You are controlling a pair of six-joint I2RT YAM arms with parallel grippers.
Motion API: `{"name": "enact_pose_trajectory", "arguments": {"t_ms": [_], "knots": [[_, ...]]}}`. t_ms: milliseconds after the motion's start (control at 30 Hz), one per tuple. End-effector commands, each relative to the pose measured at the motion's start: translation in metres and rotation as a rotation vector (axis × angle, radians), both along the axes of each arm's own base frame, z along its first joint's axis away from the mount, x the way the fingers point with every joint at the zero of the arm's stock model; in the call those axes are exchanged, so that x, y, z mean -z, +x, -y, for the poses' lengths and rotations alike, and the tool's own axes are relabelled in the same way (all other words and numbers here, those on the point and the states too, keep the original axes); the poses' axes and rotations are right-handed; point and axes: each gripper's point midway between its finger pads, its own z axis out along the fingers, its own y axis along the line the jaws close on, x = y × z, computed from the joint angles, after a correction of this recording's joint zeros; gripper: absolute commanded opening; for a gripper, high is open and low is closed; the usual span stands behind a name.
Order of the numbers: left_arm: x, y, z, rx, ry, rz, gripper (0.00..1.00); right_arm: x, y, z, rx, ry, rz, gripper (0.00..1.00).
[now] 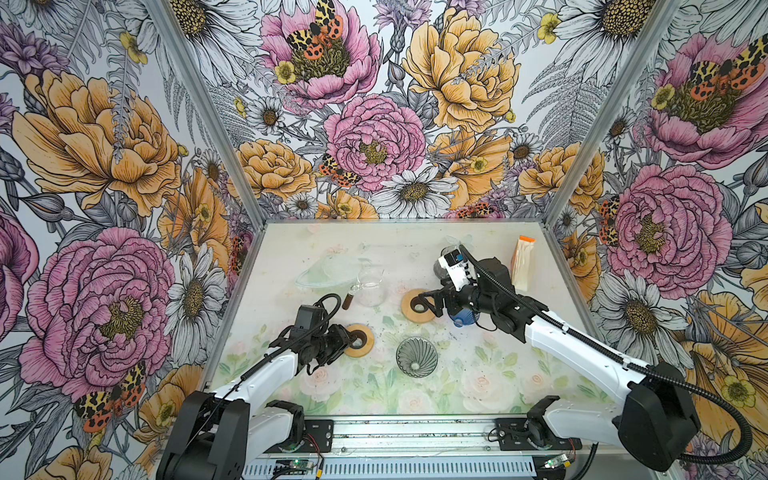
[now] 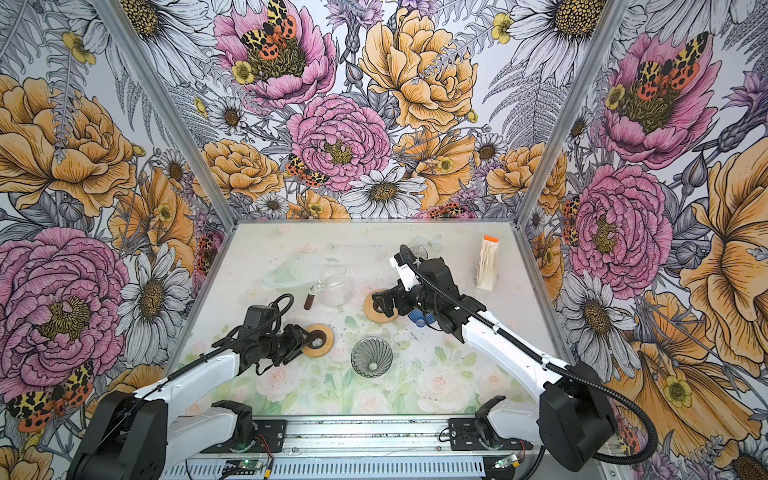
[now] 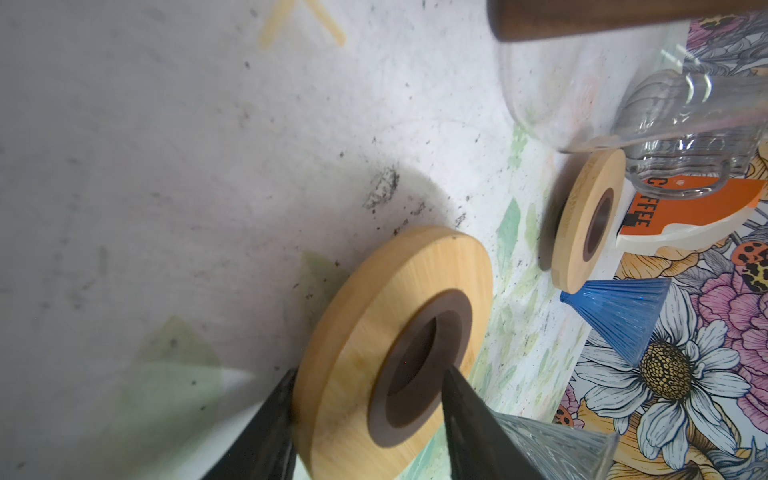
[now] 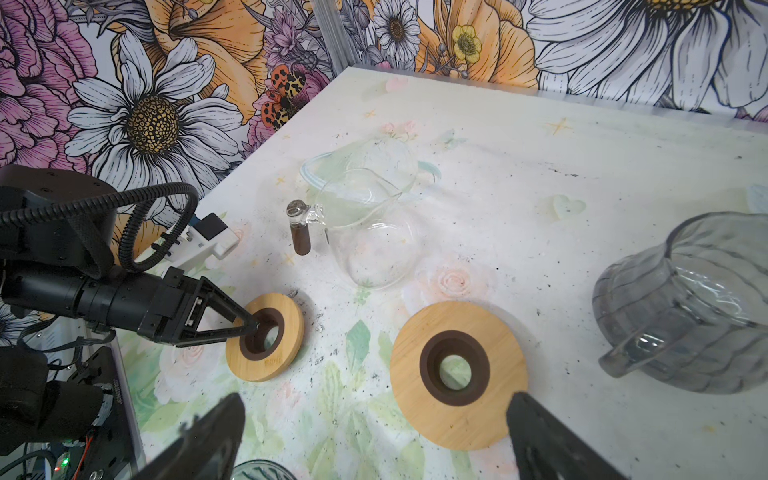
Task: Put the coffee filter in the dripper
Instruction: 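Lower left gripper and grasp the bamboo ring by its edge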
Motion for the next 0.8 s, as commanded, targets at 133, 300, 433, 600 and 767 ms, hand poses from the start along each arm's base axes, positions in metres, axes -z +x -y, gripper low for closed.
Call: {"name": "enact_pose_trajectory", "arguments": {"t_ms": [133, 300, 433, 600, 767], "knots": [[-0.015, 0.011, 0.005, 0.003, -0.038, 0.051, 0.52, -0.005, 0.004, -0.005, 0.013, 0.012, 0.013, 1.00], [-0.018, 0.014, 0.005, 0.000, -0.038, 0.057, 0.50, -0.004, 0.004, -0.005, 0.015, 0.012, 0.011, 0.99], [-0.021, 0.017, 0.007, 0.010, -0.043, 0.059, 0.46, -0.002, 0.001, -0.007, 0.000, 0.014, 0.005, 1.00], [-0.023, 0.022, 0.006, -0.002, -0.031, 0.071, 0.46, 0.000, 0.000, -0.008, -0.006, 0.014, 0.002, 0.99], [-0.027, 0.028, 0.007, -0.010, -0.033, 0.083, 0.42, 0.001, 0.002, -0.012, -0.005, 0.020, 0.003, 0.99]]}}
